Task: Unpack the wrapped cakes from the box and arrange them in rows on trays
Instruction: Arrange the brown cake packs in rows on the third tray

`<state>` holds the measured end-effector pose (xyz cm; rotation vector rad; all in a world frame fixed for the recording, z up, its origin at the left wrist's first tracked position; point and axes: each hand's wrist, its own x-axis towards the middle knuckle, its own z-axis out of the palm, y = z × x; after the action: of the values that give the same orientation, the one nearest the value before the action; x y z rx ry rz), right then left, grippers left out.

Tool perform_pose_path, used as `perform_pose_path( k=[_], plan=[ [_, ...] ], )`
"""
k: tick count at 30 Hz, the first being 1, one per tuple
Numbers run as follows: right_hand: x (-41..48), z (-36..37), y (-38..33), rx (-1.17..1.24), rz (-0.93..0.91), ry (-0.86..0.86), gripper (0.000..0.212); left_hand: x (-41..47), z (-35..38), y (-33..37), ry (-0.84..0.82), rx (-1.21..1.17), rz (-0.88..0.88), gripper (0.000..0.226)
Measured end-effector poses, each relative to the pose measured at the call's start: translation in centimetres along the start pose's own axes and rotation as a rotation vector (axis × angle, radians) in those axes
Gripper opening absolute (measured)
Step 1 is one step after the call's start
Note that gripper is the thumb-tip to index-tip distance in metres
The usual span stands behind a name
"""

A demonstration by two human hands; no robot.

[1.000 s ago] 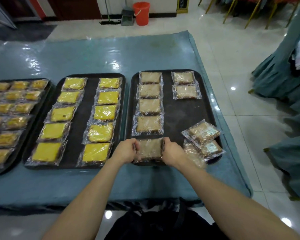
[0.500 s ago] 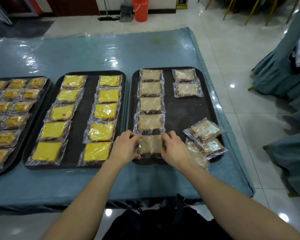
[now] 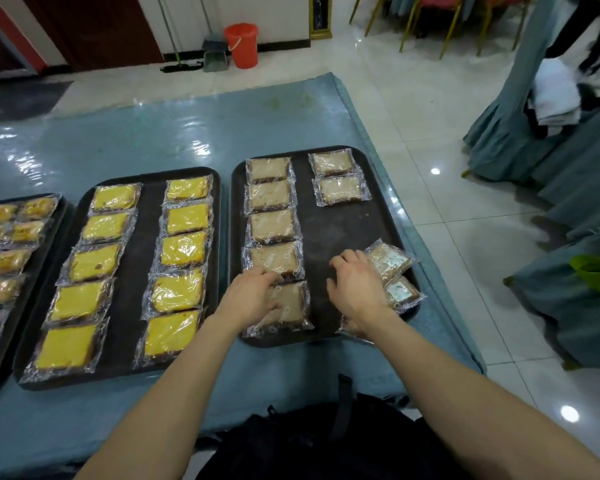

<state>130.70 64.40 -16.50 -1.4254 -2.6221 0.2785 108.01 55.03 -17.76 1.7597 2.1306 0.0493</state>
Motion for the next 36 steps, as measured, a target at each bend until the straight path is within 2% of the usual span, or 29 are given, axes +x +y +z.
perform_pose_path(
  k=[2, 5, 7, 10, 12, 15, 18, 21, 24, 26, 28, 30, 32, 34, 36],
  plan=[
    [0.3, -1.0, 2.3, -0.035, 0.123, 0.030, 0.045, 1.8, -0.1, 2.3, -0.018, -0.097, 0.029, 0.048],
    [-0.1, -1.0, 5.9, -0.026, 0.307, -0.147, 0.095, 4.2, 0.5, 6.6, -0.064, -0.194, 0.027, 0.040],
    [-0.9, -0.4, 7.5, 0.005, 0.358, -0.251, 0.112, 5.7, 1.1, 9.1, -0.121, -0.205, 0.046, 0.044],
    [-1.6, -0.3, 9.3, 0.005, 0.283, -0.245, 0.099, 7.1, 2.2, 11.4, -0.239, -0.283, 0.011, 0.071],
    [-1.3, -1.0, 10.2, -0.022, 0.236, -0.259, 0.098, 7.7, 2.9, 12.1, -0.238, -0.313, -0.003, 0.087],
    [-0.7, -1.3, 10.9, -0.023, 0.188, -0.306, 0.103, 8.1, 3.2, 12.5, -0.160, -0.468, -0.037, 0.082],
    [0.1, -0.8, 10.6, 0.008, 0.176, -0.292, 0.098, 8.3, 2.5, 13.2, -0.046, -0.611, -0.029, 0.081],
    [1.4, -0.9, 10.7, 0.094, 0.200, -0.157, 0.066, 8.6, 1.6, 13.6, 0.010, -0.772, -0.002, 0.088],
    [2.8, -1.5, 11.3, 0.358, 0.262, -0.038, 0.039, 9.1, 1.1, 14.4, 0.090, -0.907, -0.007, 0.082],
    [3.5, -2.1, 11.8, 0.575, 0.357, -0.008, 0.040, 9.4, 0.9, 15.0, 0.194, -0.880, -0.061, 0.060],
    [4.3, -2.6, 12.8, 0.858, 0.542, 0.013, 0.043, 9.8, 1.4, 15.0, 0.251, -0.754, -0.149, 0.043],
    [4.9, -2.7, 13.7, 1.206, 0.734, -0.041, 0.031, 10.1, 2.3, 14.6, 0.153, -0.641, -0.251, 0.050],
    [5.0, -2.5, 14.3, 1.432, 0.814, -0.150, 0.019, 10.2, 3.4, 14.1, 0.033, -0.626, -0.337, 0.058],
    [4.5, -1.9, 14.6, 1.357, 0.821, -0.285, 0.026, 10.2, 4.2, 13.4, -0.033, -0.643, -0.389, 0.059],
    [3.6, -1.2, 14.9, 1.006, 0.668, -0.376, 0.021, 10.3, 4.2, 12.5, -0.114, -0.625, -0.412, 0.056]
  ],
)
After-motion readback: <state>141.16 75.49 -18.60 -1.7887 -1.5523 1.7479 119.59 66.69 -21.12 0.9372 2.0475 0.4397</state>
